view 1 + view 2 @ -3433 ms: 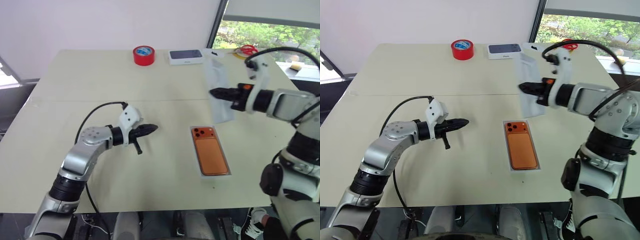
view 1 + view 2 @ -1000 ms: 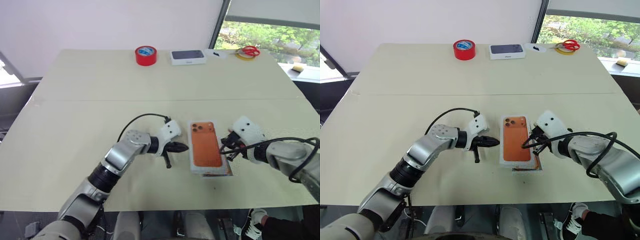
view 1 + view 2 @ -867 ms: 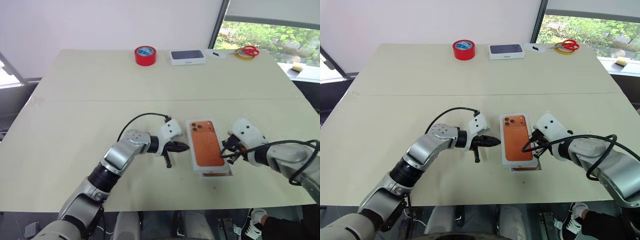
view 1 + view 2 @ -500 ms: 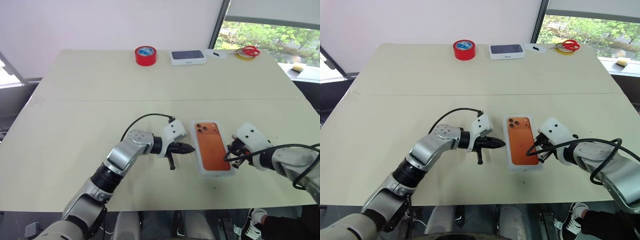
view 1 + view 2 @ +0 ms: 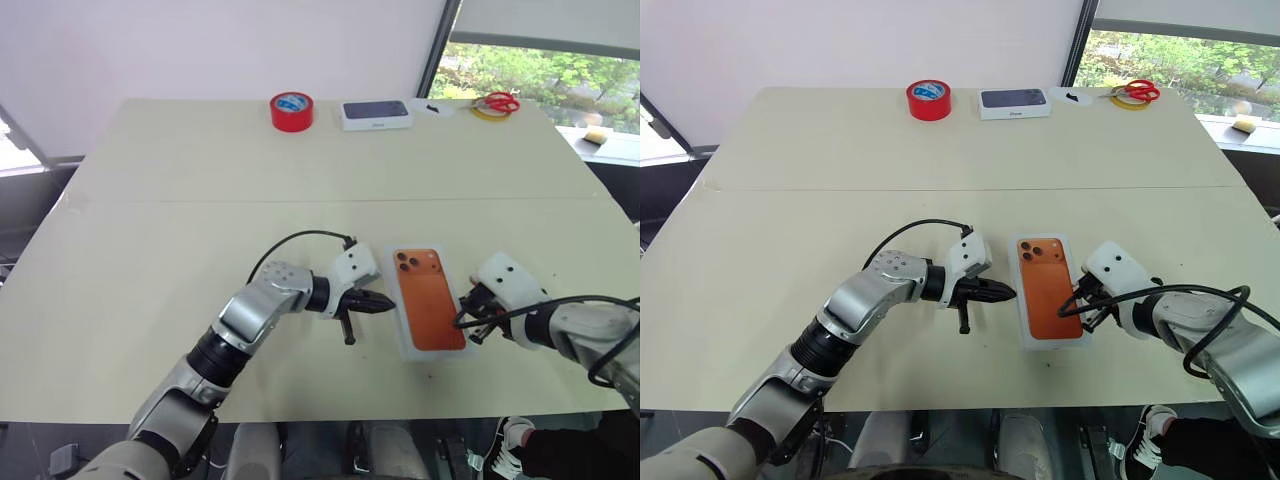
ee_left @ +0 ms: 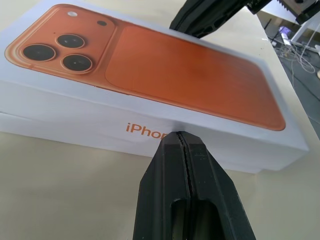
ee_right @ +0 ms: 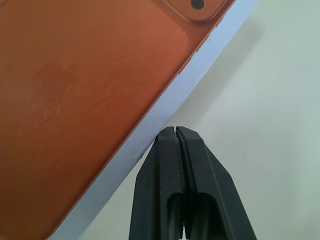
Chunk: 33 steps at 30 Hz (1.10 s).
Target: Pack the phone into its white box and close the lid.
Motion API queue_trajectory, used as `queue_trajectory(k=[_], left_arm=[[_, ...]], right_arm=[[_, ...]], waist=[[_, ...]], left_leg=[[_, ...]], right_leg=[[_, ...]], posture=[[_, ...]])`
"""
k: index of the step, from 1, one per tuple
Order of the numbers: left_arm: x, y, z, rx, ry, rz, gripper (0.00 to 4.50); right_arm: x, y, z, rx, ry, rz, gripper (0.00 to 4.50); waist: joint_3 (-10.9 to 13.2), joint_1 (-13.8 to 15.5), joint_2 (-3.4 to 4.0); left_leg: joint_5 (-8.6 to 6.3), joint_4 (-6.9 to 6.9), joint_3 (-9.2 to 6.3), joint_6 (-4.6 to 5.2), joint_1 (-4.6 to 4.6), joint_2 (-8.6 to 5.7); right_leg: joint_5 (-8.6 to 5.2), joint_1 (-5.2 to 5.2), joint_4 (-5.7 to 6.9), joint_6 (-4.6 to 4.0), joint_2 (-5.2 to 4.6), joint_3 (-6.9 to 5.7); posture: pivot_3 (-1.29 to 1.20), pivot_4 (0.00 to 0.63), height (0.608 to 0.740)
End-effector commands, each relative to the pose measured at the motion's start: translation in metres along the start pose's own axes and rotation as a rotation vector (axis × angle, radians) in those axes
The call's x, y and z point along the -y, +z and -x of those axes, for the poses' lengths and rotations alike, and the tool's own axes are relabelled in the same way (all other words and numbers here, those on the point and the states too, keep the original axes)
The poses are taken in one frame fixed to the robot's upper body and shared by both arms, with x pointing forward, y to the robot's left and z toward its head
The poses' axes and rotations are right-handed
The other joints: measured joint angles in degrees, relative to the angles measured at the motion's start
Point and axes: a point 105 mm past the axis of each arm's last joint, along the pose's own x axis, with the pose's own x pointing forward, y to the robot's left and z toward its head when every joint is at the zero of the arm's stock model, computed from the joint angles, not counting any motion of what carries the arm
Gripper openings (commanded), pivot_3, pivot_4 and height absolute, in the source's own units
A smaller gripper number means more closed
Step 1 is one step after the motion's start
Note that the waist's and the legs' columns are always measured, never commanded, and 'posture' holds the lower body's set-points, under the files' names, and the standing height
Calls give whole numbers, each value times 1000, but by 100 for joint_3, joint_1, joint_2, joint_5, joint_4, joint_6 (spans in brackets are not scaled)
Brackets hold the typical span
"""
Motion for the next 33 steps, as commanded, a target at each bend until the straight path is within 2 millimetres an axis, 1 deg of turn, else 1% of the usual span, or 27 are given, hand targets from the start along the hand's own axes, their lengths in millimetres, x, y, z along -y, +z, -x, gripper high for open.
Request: queue_trajectory(k=[1,10,14,25,27,30,31,33], left_arm=[[0,13,-2,40,7,-20,0],[-11,11,0,50,67,20,0],[-13,9,0,46,77,29,0],[-23,10,2,68,137,61,0],[-28,17,5,104,156,74,0],[-38,36,8,184,190,94,0],[-40,39,8,196,200,94,0],[-44,47,4,209,208,86,0]], right_arm=[[4,13,3,59,-35,26,51],[9,15,0,71,-54,25,51],[10,16,-2,73,-57,26,51],[11,19,-9,84,-75,36,51],[18,20,-6,88,-104,46,51],[28,27,5,119,-128,55,51],[29,29,7,126,-124,63,51],[22,35,12,157,-79,75,51]], waist=[[0,-1,0],[0,1,0],[0,0,0],[0,-1,0],[0,-1,0],[0,2,0],[0,12,0],[0,12,0]], left_leg=[[0,0,0,0,0,0],[0,2,-1,0,1,0],[0,2,-1,0,1,0],[0,3,0,0,2,0],[0,3,-1,0,1,0],[0,4,-1,0,1,0],[0,5,-1,0,1,0],[0,6,-1,0,0,-2]], right_leg=[[0,0,0,0,0,0],[0,2,1,0,0,-1],[0,1,1,0,0,-1],[0,2,2,0,0,-1],[0,2,2,0,0,-1],[0,2,3,0,0,-1],[0,3,3,0,0,-1],[0,5,3,1,0,-2]], posture=[[0,150,730],[0,150,730],[0,150,730],[0,150,730],[0,150,730],[0,150,730],[0,150,730],[0,150,730]])
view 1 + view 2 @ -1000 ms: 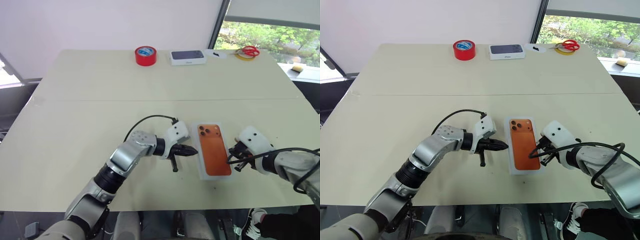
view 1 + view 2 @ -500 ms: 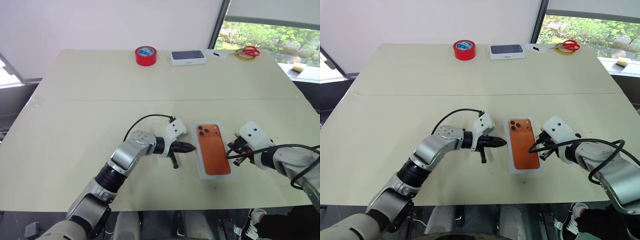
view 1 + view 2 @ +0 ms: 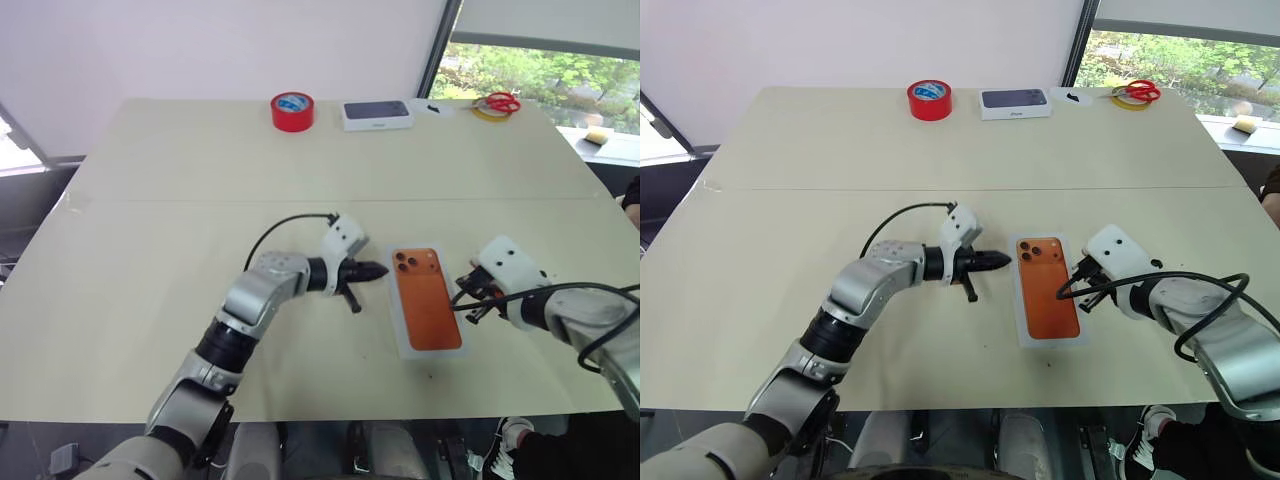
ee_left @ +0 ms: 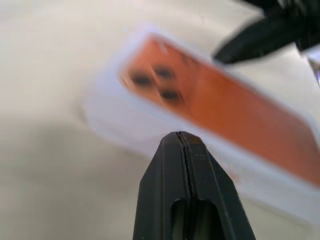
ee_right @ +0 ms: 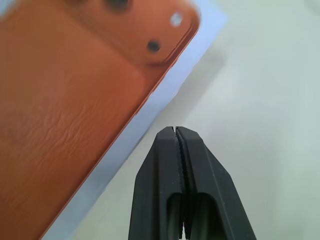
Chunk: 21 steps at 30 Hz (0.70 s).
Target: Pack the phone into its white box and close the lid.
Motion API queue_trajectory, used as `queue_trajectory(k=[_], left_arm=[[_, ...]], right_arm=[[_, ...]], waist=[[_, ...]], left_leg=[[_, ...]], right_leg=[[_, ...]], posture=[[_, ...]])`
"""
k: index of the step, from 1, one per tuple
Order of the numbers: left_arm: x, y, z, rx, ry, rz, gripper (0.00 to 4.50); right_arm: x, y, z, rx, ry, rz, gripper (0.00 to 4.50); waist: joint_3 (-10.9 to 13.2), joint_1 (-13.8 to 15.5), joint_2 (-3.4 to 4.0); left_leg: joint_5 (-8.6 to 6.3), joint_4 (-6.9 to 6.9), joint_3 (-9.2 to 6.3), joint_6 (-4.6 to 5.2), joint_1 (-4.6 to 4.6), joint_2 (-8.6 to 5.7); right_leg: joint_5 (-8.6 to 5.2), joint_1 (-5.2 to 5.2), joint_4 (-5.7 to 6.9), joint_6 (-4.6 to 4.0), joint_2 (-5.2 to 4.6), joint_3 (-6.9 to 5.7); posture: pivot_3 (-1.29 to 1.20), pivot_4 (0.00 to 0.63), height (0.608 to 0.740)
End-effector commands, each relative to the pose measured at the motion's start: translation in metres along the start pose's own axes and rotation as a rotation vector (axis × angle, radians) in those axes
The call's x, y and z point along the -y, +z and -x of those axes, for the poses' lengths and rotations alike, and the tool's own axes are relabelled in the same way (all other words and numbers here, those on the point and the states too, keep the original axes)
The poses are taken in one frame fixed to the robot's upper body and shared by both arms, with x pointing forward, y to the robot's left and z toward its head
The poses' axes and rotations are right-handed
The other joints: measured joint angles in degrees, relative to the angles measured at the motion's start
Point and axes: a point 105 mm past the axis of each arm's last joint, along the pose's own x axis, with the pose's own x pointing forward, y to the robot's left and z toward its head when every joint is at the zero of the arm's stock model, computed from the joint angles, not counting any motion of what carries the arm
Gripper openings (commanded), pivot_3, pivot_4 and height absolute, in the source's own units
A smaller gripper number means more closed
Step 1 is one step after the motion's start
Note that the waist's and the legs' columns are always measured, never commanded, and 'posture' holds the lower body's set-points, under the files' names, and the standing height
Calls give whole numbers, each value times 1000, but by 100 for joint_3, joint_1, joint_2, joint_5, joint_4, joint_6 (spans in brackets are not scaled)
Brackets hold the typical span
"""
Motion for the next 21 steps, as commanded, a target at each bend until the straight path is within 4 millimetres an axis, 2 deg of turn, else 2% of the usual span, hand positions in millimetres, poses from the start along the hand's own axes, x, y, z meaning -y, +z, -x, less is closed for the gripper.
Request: queue_trajectory(k=[1,3,8,11,18,21], left_arm=[[1,22,-6,69,-1,-32,0],[2,20,-15,43,-6,-50,0],[-5,-11,-34,-134,39,-128,0],[-8,-20,-39,-176,55,-127,0],[-9,-24,-37,-177,59,-125,0],[-16,-12,-28,-101,95,-129,0]], right_arm=[[1,18,13,79,17,41,51],[-9,18,13,86,64,32,51],[-32,2,5,29,130,-20,51],[-39,-5,0,0,137,-62,51],[-45,-13,-5,-33,135,-91,51],[-37,-5,-2,15,98,-59,51]], waist=[[0,-6,0],[0,-11,0],[-1,-12,-1],[-4,-9,1],[-14,-18,-7],[-16,-21,-7]], left_leg=[[0,1,0,0,0,0],[0,0,0,0,3,0],[0,1,1,0,4,0],[0,5,-5,0,6,0],[-2,5,-8,2,16,1],[-2,4,-7,2,16,1]], right_leg=[[0,1,0,0,0,0],[0,3,0,0,0,0],[0,3,0,0,1,0],[0,9,0,0,1,-3],[-1,20,0,-1,1,-3],[-1,19,0,-1,1,-3]], posture=[[0,150,730],[0,150,730],[0,150,730],[0,150,730],[0,150,730],[0,150,730]])
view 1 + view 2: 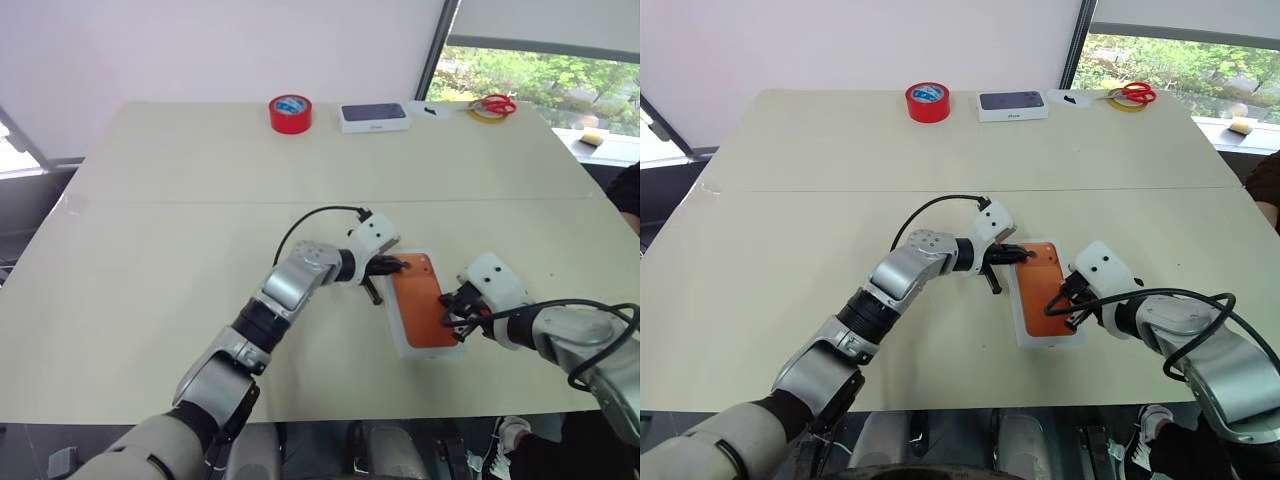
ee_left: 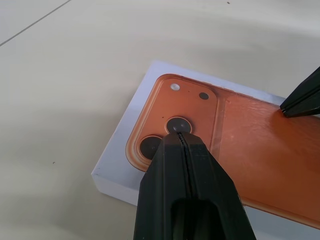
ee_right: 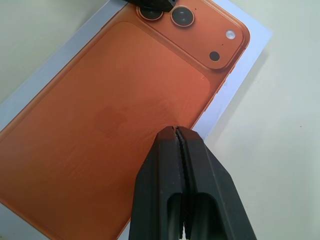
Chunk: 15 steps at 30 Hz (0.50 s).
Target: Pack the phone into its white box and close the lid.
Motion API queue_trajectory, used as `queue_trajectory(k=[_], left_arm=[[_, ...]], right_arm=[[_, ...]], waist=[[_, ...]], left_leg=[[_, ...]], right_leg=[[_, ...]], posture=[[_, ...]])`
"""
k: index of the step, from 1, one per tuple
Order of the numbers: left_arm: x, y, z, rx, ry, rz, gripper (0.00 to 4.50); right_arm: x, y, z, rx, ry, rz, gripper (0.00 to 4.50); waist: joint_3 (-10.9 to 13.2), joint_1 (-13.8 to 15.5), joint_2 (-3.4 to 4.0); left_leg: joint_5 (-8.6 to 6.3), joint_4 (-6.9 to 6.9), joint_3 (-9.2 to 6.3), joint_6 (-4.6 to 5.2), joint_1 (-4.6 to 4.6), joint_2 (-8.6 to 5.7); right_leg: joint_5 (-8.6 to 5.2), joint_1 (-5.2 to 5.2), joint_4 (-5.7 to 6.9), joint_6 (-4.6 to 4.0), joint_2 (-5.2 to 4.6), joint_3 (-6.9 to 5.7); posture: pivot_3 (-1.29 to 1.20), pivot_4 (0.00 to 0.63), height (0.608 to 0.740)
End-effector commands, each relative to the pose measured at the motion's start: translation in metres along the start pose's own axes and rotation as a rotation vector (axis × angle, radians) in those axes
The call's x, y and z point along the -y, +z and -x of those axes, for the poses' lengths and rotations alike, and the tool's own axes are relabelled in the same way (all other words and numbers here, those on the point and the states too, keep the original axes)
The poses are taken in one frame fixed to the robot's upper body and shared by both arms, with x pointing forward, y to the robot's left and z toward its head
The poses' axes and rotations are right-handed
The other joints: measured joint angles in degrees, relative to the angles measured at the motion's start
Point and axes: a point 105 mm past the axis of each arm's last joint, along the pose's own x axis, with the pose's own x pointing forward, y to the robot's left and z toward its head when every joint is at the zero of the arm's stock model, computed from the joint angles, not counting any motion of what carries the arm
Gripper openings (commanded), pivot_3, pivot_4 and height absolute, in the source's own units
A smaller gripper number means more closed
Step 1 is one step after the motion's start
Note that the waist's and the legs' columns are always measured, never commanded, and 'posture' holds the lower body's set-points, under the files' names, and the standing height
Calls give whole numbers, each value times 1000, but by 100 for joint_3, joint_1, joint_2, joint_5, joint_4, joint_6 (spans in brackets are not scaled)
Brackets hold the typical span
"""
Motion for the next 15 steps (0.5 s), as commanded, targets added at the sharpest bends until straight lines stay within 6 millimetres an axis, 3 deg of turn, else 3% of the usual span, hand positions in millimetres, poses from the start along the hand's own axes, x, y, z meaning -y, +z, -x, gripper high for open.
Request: queue_trajectory(k=[1,4,7,12,15], left_arm=[[-13,4,14,58,57,8,0],[-44,25,59,193,181,20,0],[-68,26,104,247,292,38,0],[-96,-4,182,141,486,-62,0],[-102,-21,220,107,556,-35,0]], right_arm=[[4,9,3,48,-33,44,51],[34,36,16,214,-175,69,51],[50,45,25,294,-234,67,51],[63,46,33,360,-193,26,51],[67,46,32,376,-168,-3,51]], waist=[[0,-7,1],[2,-49,2],[3,-47,5],[2,7,6],[3,4,5]], left_leg=[[0,-1,0,0,0,0],[1,-4,2,0,-1,1],[4,-10,3,-5,-1,3],[4,-10,14,-6,0,1],[4,-10,13,-6,0,2]], right_leg=[[0,0,0,0,0,0],[0,-10,5,0,1,3],[0,-17,11,0,2,6],[0,-9,4,1,-1,4],[0,-10,4,1,-1,3]], posture=[[0,150,730],[0,150,730],[0,150,730],[0,150,730],[0,150,730]])
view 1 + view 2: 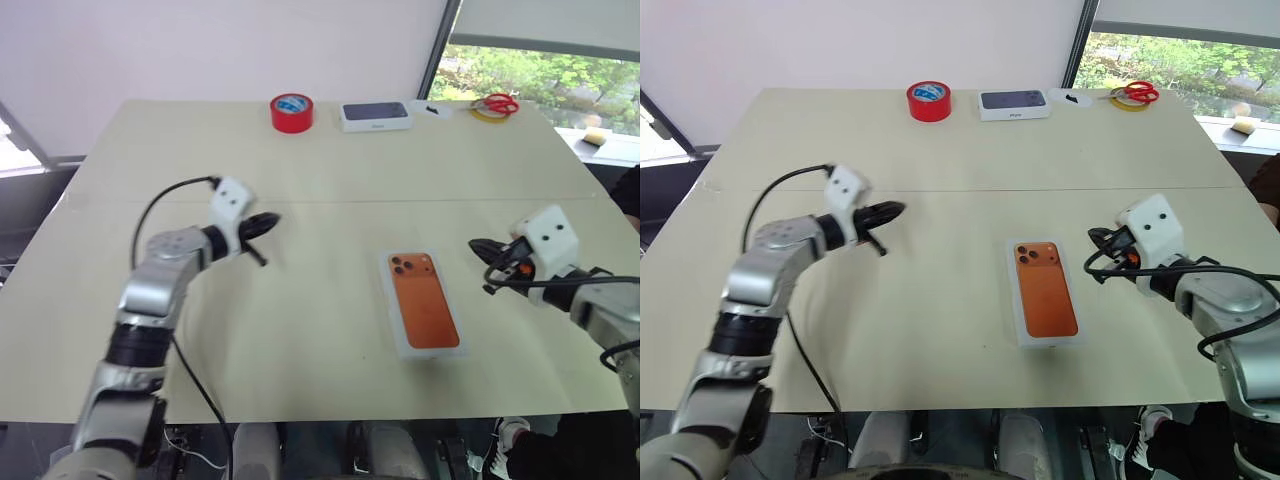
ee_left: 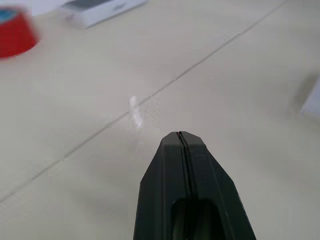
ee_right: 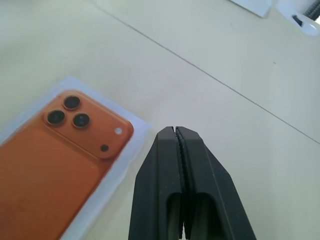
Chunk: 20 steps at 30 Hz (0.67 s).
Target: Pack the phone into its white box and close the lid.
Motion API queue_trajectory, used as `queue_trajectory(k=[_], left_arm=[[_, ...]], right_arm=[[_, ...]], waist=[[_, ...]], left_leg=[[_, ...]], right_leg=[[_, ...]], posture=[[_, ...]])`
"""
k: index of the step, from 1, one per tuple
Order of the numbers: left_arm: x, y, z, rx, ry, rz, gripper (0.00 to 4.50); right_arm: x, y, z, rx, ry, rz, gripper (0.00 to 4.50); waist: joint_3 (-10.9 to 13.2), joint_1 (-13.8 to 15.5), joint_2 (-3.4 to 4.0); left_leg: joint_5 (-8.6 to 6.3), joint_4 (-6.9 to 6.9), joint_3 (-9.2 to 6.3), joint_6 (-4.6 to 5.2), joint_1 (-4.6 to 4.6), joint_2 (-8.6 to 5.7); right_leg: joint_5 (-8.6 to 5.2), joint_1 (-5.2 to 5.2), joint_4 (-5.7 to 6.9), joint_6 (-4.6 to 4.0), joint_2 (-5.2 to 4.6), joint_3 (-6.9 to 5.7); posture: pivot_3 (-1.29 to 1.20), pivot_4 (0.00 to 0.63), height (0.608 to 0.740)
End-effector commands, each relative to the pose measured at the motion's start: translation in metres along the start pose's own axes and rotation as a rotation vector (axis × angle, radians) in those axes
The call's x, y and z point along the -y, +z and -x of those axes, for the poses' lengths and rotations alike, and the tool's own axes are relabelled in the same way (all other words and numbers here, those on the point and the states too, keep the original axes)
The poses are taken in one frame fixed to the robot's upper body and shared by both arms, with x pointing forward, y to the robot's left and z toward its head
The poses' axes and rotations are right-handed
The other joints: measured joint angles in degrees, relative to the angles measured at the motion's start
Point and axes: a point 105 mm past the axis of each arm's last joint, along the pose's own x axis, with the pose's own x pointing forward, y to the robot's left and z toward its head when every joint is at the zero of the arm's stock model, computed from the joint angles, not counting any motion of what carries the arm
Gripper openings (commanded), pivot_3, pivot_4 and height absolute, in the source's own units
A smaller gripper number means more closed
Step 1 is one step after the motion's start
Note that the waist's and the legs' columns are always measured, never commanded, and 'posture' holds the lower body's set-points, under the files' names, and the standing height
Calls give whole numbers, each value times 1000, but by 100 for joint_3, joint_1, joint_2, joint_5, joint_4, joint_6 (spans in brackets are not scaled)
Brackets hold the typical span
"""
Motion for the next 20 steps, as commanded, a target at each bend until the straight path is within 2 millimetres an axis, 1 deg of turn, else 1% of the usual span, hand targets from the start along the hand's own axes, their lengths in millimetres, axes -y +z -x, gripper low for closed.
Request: queue_trajectory(k=[1,4,7,11,14,20], left_arm=[[-17,12,28,61,50,-27,0],[-30,-8,56,15,114,2,0],[-33,-20,71,-16,149,20,0],[-38,-21,76,-13,185,29,0],[-40,-20,77,-7,193,33,0],[-44,-17,78,-2,210,31,0]], right_arm=[[8,10,2,63,6,-16,51],[10,8,0,68,37,-44,51],[14,2,-4,61,44,-52,51],[12,0,-10,63,55,-50,51],[8,3,-14,78,63,-54,51],[3,4,-16,94,75,-61,51]], waist=[[0,6,0],[0,-4,0],[0,-5,1],[0,10,1],[0,-5,1],[0,-7,1]], left_leg=[[0,-1,0,0,0,0],[-1,-4,0,1,0,0],[-1,-6,1,1,1,1],[-1,-5,1,0,0,1],[-1,-7,1,0,0,1],[-1,-8,3,0,0,2]], right_leg=[[0,0,0,0,0,0],[0,0,-1,0,-1,0],[0,-3,-1,-1,-1,0],[0,-1,-1,-1,-2,-1],[0,-3,-1,0,-2,0],[0,-5,0,-1,-1,0]], posture=[[0,150,730],[0,150,730],[0,150,730],[0,150,730],[0,150,730],[0,150,730]])
